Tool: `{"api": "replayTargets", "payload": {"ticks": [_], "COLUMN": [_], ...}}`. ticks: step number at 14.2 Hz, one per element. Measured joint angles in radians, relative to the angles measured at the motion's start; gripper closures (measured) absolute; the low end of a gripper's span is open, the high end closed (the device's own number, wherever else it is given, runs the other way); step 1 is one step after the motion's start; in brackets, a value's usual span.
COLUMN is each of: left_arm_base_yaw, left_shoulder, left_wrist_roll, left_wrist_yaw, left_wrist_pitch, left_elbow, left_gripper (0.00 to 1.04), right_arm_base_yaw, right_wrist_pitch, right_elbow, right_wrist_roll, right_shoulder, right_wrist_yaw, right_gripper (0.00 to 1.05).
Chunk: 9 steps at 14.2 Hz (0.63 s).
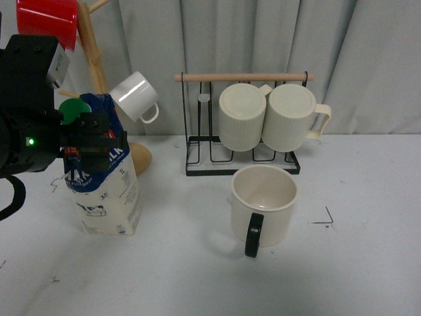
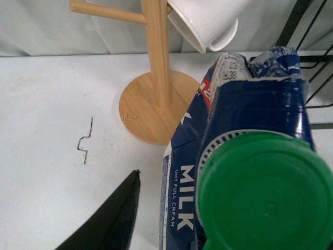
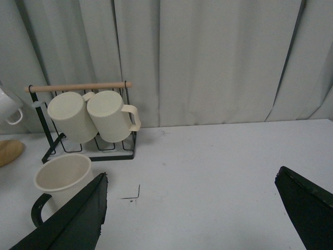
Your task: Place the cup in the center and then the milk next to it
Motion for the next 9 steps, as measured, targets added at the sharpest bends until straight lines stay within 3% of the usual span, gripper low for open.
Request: {"api": "replayTargets", "payload": {"ticks": [1, 2, 4, 6, 7, 9], "left_arm_base_yaw": [0.0, -0.001, -0.003, -0.019, -0.083, -0.142], "left_shoulder": [0.0, 0.0, -0.01, -0.035, -0.088, -0.109], "left_wrist_roll": [-0.007, -0.015, -0.034, -0.047, -0.061, -0.087], "left_wrist_yaw": [0.001, 0.004, 0.003, -0.023, -0.087, -0.095], "left_wrist_pitch": [-0.001, -0.003, -0.021, -0.054, -0.087, -0.095], "left_elbow": [0.0, 0.0, 0.0, -0.003, -0.005, 0.003], "left_gripper": [0.58, 0.75, 0.93, 1.0, 1.0, 1.0], "right_arm_base_yaw": [0.0, 0.0, 0.0, 0.0, 0.0, 0.0], "right_wrist_pitch": [0.0, 0.0, 0.0, 0.0, 0.0, 0.0], "right_elbow": [0.0, 0.0, 0.0, 0.0, 0.0, 0.0], "right_wrist_roll": [0.0, 0.0, 0.0, 0.0, 0.0, 0.0], "right_shoulder": [0.0, 0.0, 0.0, 0.0, 0.0, 0.0], "right_wrist_yaw": [0.0, 0.0, 0.0, 0.0, 0.0, 0.0], "right_gripper": [0.06, 0.06, 0.06, 0.06, 0.06, 0.06]}}
